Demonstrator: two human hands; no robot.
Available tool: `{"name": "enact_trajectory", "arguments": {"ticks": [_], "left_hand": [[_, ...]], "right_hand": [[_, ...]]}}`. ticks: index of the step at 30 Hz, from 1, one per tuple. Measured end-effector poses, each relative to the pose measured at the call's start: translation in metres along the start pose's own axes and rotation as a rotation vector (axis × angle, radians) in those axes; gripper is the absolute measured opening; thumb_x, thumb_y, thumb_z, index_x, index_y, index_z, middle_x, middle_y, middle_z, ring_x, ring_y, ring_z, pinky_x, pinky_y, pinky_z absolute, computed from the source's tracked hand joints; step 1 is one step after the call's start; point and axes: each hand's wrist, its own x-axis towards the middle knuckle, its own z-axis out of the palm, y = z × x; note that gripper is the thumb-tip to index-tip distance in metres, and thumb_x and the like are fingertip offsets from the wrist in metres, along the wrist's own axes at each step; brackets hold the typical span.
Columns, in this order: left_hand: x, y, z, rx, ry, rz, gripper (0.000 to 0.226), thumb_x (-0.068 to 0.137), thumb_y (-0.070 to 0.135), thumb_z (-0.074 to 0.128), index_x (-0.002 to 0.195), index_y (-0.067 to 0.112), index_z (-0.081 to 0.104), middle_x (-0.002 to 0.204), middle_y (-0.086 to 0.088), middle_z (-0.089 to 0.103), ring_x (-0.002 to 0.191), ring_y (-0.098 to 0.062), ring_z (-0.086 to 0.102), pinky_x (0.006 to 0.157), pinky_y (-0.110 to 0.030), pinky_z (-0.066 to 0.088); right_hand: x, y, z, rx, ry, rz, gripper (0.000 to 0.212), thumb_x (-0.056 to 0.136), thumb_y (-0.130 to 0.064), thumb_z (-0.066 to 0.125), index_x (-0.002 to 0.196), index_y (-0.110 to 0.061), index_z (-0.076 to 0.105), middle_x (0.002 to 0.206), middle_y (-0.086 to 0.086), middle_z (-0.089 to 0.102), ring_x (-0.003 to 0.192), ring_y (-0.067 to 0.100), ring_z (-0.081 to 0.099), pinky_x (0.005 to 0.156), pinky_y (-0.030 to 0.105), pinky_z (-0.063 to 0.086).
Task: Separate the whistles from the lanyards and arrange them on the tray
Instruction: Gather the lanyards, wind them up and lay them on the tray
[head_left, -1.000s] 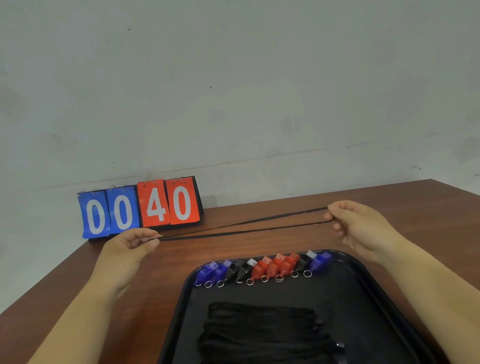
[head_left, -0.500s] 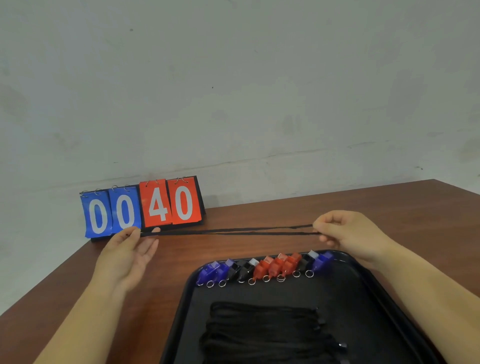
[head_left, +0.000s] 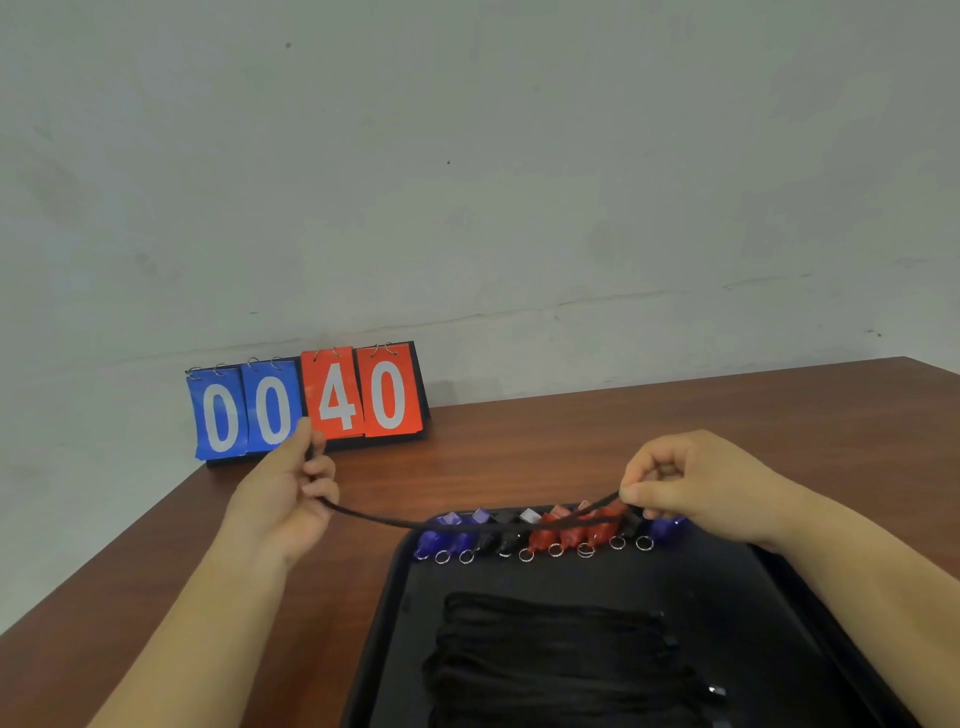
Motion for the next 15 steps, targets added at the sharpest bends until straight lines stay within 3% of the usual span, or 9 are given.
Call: {"name": "enact_trajectory", "arguments": {"ticks": [9,12,15], "left_hand": [[-0.045,-0.009,0.077,0.529,-0.163,0.155,0.017,0.095,0.026,0.069,0.084,0.015,0.062,0.061,0.004,0.055,0.048,-0.006,0.037,0.042,-0.015,0.030],[-0.058,-0.019,0.096,0.548,-0.309,0.129,0.010,0.099,0.011,0.061,0.095,0.006,0.069,0.070,-0.002,0.065,0.055,-0.008,0.046,0.048,-0.018,0.038],[-0.068,-0.029,0.098,0.533,-0.456,0.084,0.026,0.101,-0.004,0.051,0.110,0.005,0.073,0.084,-0.009,0.075,0.063,-0.009,0.056,0.055,-0.021,0.045]], "right_hand": [[-0.005,-0.009,-0.004,0.021,-0.037,-0.038,0.011,0.086,-0.017,0.080,0.078,-0.024,0.080,0.075,0.003,0.078,0.069,0.010,0.073,0.073,0.026,0.059],[-0.006,-0.011,-0.004,0.049,-0.035,-0.045,0.009,0.086,-0.015,0.080,0.079,-0.021,0.080,0.075,0.005,0.078,0.070,0.012,0.072,0.069,0.024,0.058],[-0.006,-0.012,-0.003,0.091,-0.042,-0.047,0.007,0.086,-0.012,0.081,0.082,-0.017,0.078,0.075,0.007,0.078,0.069,0.014,0.072,0.066,0.022,0.057]]}}
